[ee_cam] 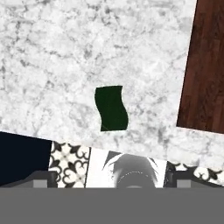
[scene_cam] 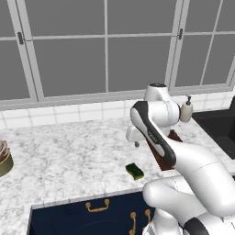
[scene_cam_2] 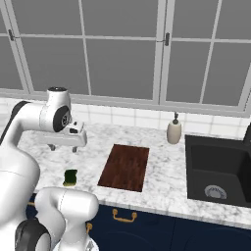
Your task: Pick up the sponge from the counter and clean the cutting board by briefly scrubbing or pressing down on the cutting board. Once finished, release the sponge.
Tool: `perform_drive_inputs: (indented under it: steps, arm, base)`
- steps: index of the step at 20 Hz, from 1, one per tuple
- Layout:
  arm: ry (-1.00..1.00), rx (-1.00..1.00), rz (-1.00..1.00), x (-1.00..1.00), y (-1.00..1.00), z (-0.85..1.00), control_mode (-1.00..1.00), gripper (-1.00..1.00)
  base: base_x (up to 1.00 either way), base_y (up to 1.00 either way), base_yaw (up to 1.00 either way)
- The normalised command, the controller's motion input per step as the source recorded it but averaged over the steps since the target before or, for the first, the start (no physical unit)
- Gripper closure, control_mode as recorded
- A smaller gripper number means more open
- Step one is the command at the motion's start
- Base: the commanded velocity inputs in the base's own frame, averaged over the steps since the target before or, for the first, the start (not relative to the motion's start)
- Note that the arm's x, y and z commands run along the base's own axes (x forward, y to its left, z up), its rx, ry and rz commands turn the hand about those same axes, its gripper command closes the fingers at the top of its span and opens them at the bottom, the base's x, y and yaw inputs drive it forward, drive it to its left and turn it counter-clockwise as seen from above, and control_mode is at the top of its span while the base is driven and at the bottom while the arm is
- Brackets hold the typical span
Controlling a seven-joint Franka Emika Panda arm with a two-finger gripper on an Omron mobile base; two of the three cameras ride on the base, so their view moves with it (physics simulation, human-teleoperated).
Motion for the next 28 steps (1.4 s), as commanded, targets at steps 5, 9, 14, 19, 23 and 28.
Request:
perform_drive_inputs:
  steps: [5, 9, 14, 19, 23, 28]
  arm:
    - [0.13, 0.00, 0.01, 0.08, 0.22, -0.48, -1.00, -1.00]
    - [0.00, 0.00, 0.00, 0.10, 0.13, -0.38, -1.00, -1.00]
    - [0.00, -0.02, 0.00, 0.29, 0.00, -0.56, -1.00, -1.00]
    - [0.00, -0.02, 0.00, 0.39, 0.02, -0.53, -1.00, -1.00]
    - [0.00, -0.03, 0.00, 0.18, 0.05, -0.48, -1.00, -1.00]
    - [0.04, -0.03, 0.00, 0.00, 0.04, -0.38, -1.00, -1.00]
  base:
    - [0.00, 0.00, 0.00]
    - [0.00, 0.00, 0.00]
    - [0.00, 0.00, 0.00]
    - [0.00, 0.00, 0.00]
    - [0.00, 0.00, 0.00]
    - [0.00, 0.00, 0.00]
